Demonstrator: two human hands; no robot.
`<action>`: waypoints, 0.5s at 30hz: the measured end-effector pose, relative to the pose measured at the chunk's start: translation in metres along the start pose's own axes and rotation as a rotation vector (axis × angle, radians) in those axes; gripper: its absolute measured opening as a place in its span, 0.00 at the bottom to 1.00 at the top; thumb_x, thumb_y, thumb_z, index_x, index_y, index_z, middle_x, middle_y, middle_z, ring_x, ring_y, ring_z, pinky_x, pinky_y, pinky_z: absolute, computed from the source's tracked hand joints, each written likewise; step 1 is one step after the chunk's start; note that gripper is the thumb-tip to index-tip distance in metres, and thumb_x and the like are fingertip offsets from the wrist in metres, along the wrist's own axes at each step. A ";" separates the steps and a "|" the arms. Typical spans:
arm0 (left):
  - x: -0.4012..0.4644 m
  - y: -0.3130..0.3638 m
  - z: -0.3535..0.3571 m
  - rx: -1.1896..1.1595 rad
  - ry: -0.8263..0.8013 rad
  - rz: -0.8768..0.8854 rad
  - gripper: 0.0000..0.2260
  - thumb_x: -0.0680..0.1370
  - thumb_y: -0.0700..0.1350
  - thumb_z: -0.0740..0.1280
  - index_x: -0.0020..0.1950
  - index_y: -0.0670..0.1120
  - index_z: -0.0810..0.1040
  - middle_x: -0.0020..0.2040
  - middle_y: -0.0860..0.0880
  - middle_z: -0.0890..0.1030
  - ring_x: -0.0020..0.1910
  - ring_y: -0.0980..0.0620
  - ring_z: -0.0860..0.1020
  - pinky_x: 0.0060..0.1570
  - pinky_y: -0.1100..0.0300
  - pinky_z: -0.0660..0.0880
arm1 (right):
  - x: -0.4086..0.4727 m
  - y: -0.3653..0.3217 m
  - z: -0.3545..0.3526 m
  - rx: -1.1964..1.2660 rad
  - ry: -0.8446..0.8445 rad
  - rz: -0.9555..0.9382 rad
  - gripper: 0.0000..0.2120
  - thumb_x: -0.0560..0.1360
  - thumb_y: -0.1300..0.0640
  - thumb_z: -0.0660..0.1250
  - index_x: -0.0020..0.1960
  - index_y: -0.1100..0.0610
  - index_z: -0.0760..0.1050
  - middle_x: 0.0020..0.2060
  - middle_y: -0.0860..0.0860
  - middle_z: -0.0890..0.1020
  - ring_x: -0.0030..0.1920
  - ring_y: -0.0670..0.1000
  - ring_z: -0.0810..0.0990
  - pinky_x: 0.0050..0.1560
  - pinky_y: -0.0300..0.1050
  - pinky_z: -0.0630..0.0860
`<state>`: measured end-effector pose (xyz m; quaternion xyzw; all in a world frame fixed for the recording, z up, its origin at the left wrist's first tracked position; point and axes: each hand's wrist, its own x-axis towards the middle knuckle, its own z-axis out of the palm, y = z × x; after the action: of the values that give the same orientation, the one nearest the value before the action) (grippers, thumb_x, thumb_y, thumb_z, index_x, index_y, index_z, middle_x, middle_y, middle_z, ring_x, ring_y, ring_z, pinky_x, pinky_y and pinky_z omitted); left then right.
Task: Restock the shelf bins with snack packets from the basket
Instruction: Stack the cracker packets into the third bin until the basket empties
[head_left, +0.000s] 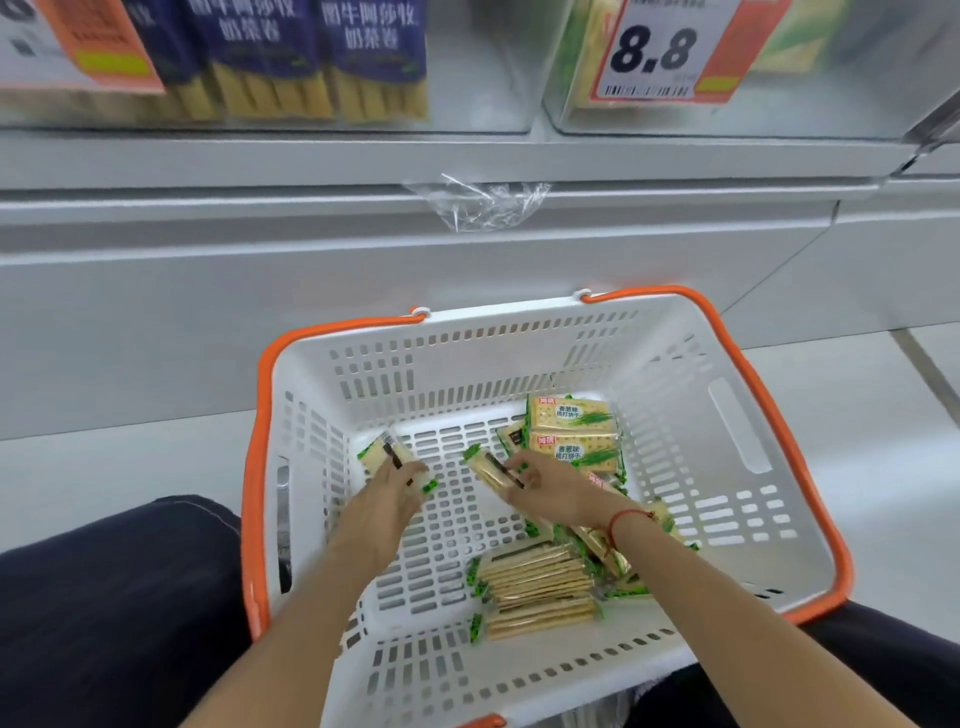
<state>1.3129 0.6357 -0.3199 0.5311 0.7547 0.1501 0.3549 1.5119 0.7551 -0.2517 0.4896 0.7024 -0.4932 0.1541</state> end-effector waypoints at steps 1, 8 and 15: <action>0.000 0.004 -0.002 -0.220 0.032 -0.009 0.13 0.81 0.54 0.59 0.65 0.62 0.67 0.68 0.50 0.71 0.57 0.47 0.77 0.46 0.54 0.76 | -0.004 -0.005 -0.003 0.191 0.039 0.022 0.19 0.79 0.52 0.63 0.68 0.54 0.67 0.60 0.55 0.75 0.47 0.51 0.77 0.44 0.40 0.75; 0.004 0.065 -0.049 -1.276 0.001 -0.298 0.14 0.82 0.45 0.59 0.67 0.52 0.66 0.60 0.42 0.76 0.57 0.42 0.78 0.56 0.52 0.73 | -0.025 -0.034 -0.019 0.760 0.094 0.172 0.39 0.67 0.33 0.63 0.72 0.50 0.65 0.69 0.53 0.71 0.68 0.59 0.69 0.63 0.56 0.66; 0.000 0.129 -0.102 -1.594 -0.154 -0.299 0.17 0.83 0.49 0.56 0.69 0.43 0.69 0.61 0.41 0.77 0.53 0.44 0.80 0.41 0.57 0.81 | -0.074 -0.076 -0.065 0.703 0.243 0.013 0.28 0.80 0.40 0.54 0.75 0.53 0.60 0.73 0.49 0.62 0.73 0.55 0.61 0.72 0.53 0.59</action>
<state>1.3318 0.7017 -0.1705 0.0216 0.4574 0.5563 0.6934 1.5000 0.7679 -0.1286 0.5718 0.5002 -0.6418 -0.1048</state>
